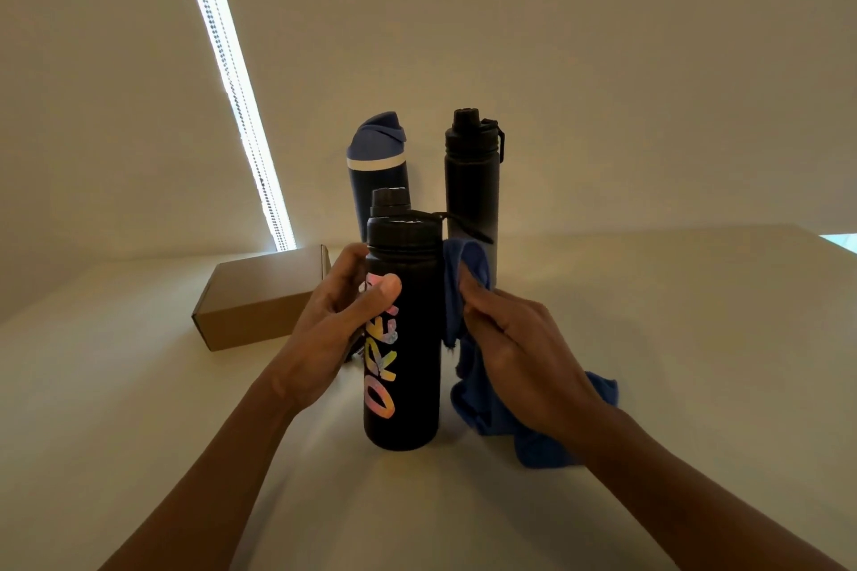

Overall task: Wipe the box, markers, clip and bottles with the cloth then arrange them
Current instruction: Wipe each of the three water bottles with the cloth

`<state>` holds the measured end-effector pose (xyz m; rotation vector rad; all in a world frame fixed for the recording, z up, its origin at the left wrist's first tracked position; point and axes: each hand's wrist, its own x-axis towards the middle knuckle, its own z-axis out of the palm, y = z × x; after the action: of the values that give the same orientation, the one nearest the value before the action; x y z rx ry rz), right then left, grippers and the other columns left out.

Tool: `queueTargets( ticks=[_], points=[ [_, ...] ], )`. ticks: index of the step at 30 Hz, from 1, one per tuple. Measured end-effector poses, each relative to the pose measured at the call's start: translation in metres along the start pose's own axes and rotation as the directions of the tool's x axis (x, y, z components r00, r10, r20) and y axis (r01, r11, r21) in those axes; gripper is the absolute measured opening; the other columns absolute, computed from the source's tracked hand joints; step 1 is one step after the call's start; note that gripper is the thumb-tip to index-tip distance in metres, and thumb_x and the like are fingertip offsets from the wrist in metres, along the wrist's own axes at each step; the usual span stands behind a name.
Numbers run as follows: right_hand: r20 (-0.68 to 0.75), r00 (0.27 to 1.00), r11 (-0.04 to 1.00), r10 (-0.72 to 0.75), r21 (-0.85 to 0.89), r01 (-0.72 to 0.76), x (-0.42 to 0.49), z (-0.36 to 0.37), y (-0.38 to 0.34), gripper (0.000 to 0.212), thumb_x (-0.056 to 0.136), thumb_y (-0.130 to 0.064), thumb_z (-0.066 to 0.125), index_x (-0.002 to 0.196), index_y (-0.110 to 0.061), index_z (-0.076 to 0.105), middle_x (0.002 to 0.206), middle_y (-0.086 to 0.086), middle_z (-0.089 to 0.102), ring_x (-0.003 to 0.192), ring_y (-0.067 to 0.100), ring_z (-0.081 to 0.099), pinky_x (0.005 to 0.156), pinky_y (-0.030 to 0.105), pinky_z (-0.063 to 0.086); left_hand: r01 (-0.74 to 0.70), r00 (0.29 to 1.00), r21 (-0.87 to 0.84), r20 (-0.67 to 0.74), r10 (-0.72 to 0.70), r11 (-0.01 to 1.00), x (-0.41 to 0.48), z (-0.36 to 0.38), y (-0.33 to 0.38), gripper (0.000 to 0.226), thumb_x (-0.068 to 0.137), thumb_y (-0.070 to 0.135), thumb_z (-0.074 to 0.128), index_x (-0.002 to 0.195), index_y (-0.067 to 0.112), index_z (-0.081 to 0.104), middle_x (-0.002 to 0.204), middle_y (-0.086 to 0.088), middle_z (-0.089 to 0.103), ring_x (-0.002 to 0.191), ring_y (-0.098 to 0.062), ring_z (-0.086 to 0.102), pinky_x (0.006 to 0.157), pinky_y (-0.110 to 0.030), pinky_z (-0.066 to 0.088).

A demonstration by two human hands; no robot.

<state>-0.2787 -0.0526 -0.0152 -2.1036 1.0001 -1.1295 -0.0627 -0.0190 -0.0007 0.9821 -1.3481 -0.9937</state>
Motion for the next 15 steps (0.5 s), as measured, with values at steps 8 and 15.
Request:
queueTargets(
  ticks=[8,15],
  points=[
    [-0.054,0.993,0.988,-0.104,0.112,0.109,-0.01,-0.004,-0.004,0.04,0.105,-0.022,0.039,0.143,-0.033,0.05,0.098,0.0,0.071,0.088,0.015,0.068,0.076,0.028,0.056,-0.029,0.999,0.097,0.044,0.025,0.995,-0.003,0.005,0.007,0.057,0.088,0.029,0.071,0.139,0.025,0.048,0.127,0.0,0.071,0.118,-0.023,0.07,0.084,-0.029,0.06],
    [-0.147,0.904,0.895,-0.401,-0.275,0.352,-0.014,-0.01,0.002,0.046,0.101,-0.03,0.034,0.143,-0.02,0.049,0.096,-0.001,0.063,0.072,0.011,0.059,0.063,0.021,0.05,-0.064,0.997,0.217,-0.033,0.073,0.974,-0.002,0.006,0.009,0.051,0.085,0.028,0.077,0.13,0.028,0.054,0.117,0.008,0.075,0.111,-0.015,0.073,0.089,-0.031,0.062]
  ],
)
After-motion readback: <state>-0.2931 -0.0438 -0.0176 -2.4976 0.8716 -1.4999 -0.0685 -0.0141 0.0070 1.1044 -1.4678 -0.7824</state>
